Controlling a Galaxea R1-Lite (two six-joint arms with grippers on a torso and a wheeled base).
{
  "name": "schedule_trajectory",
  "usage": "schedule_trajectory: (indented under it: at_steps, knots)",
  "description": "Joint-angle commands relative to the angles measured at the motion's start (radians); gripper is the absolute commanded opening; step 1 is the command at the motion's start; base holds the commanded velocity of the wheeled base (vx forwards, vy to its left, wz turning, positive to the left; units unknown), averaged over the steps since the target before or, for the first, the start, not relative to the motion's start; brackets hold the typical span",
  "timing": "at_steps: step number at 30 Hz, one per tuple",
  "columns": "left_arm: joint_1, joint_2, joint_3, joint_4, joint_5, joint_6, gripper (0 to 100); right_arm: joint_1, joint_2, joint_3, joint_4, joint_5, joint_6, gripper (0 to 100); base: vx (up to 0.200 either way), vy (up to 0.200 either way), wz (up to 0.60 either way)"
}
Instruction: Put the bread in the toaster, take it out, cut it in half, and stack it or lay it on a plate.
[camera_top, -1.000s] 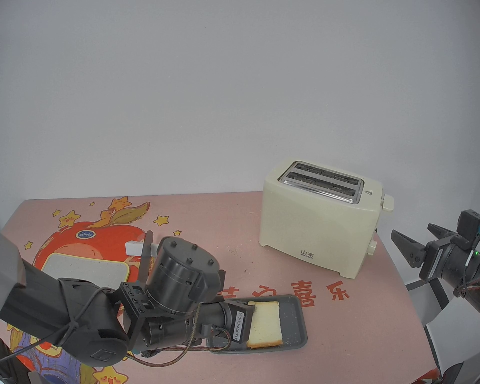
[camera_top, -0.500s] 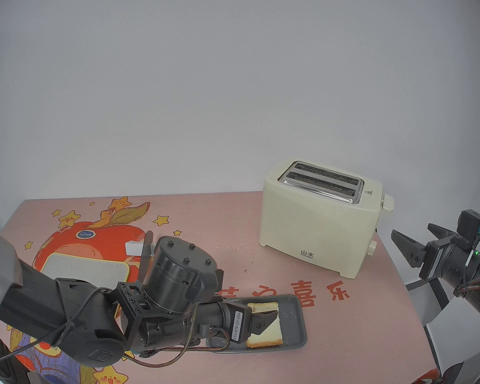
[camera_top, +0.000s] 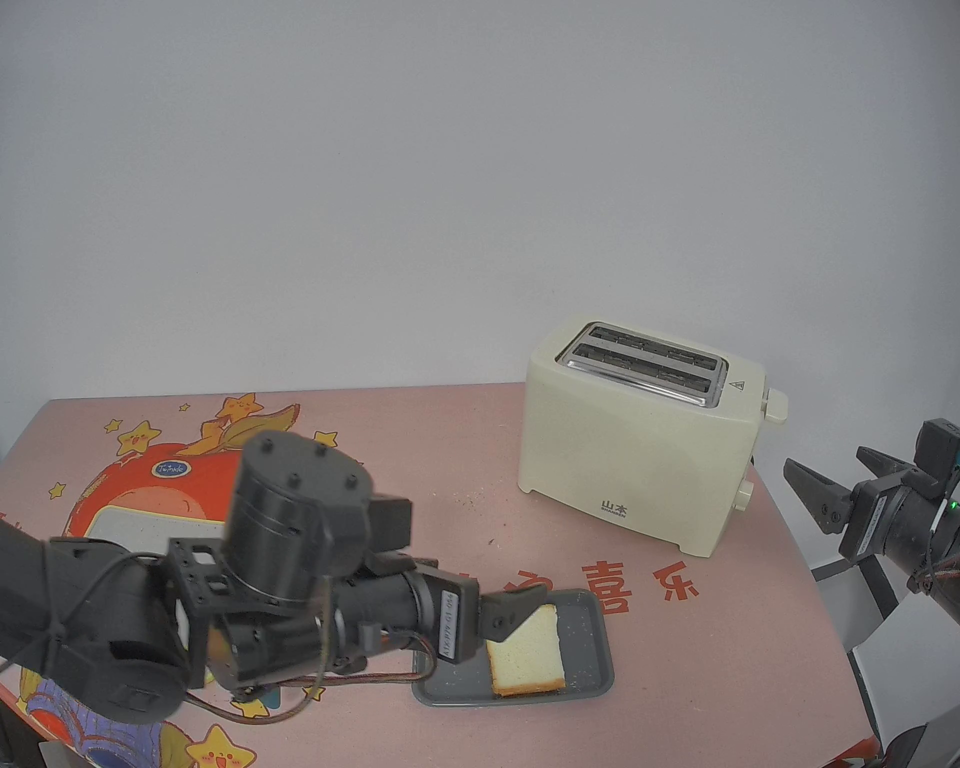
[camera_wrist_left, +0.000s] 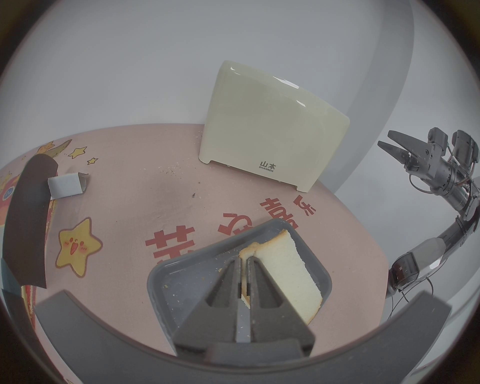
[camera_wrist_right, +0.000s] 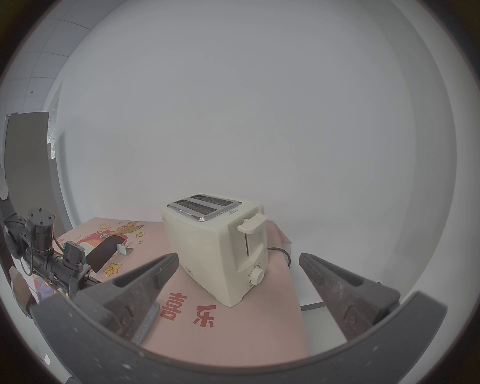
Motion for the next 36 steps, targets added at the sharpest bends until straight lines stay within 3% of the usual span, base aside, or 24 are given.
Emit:
schedule_trajectory:
  at_steps: [1,2,4,5,6,7,8,12,14,15,16,19,20,21,22,25,29,36]
  knots:
    - [0.077,-0.196,0.009,0.0,0.006,0.026,100,-0.004,0.003,0.003,-0.001,0.001,0.0,100,0.0,0.0,0.0]
    - [0.12,-0.245,0.017,-0.001,0.009,0.057,100,-0.004,0.005,0.005,-0.003,0.001,0.0,100,0.0,0.0,0.0]
    - [0.158,-0.283,0.029,-0.003,0.029,0.083,100,-0.004,0.005,0.006,-0.004,0.001,0.0,100,0.0,0.0,0.0]
    - [0.195,-0.316,0.041,-0.006,0.071,0.112,100,-0.004,0.006,0.008,-0.006,0.001,0.001,100,0.0,0.0,0.0]
    - [0.195,-0.316,0.041,-0.006,0.071,0.112,100,-0.004,0.006,0.008,-0.006,0.001,0.001,100,0.0,0.0,0.0]
    - [0.243,-0.354,0.06,-0.009,0.14,0.154,100,-0.009,0.006,0.011,0.001,0.001,0.001,100,0.0,0.0,0.0]
    - [0.264,-0.38,0.07,-0.009,0.161,0.166,100,-0.022,0.005,0.015,0.001,0.001,0.004,100,0.0,0.0,0.0]
    - [0.338,-0.469,0.089,-0.006,0.166,0.174,100,-0.104,0.001,0.017,-0.009,0.003,0.001,100,0.0,0.0,0.0]
    - [0.408,-0.518,0.112,-0.007,0.172,0.189,100,-0.199,-0.018,-0.006,-0.01,0.021,-0.014,100,0.0,0.0,0.0]
    - [0.408,-0.518,0.112,-0.007,0.172,0.189,100,-0.199,-0.018,-0.006,-0.01,0.021,-0.014,100,0.0,0.0,0.0]
    - [0.454,-0.57,0.13,-0.006,0.172,0.203,100,-0.251,-0.049,-0.009,-0.009,0.039,-0.037,100,0.0,0.0,0.0]
    - [0.513,-0.644,0.155,-0.003,0.171,0.221,100,-0.285,-0.094,0.001,-0.009,0.058,-0.058,100,0.0,0.0,0.0]
    - [0.583,-0.718,0.184,-0.003,0.169,0.25,100,-0.321,-0.158,0.031,0.004,0.066,-0.071,100,0.0,0.0,0.0]
    - [0.583,-0.718,0.184,-0.003,0.169,0.25,100,-0.321,-0.158,0.031,0.004,0.066,-0.071,100,0.0,0.0,0.0]
    - [0.635,-0.764,0.208,-0.003,0.163,0.264,100,-0.346,-0.213,0.064,0.005,0.067,-0.086,100,0.0,0.0,0.0]
    - [0.691,-0.842,0.273,-0.007,0.158,0.267,100,-0.38,-0.316,0.144,0.007,0.069,-0.132,100,0.0,0.0,0.0]
    - [0.701,-0.968,0.365,-0.004,0.158,0.264,100,-0.437,-0.46,0.244,0.01,0.07,-0.186,100,0.0,0.0,0.0]
    - [0.73,-1.155,0.483,-0.003,0.163,0.263,100,-0.473,-0.661,0.354,0.011,0.115,-0.2,100,0.0,0.0,0.0]
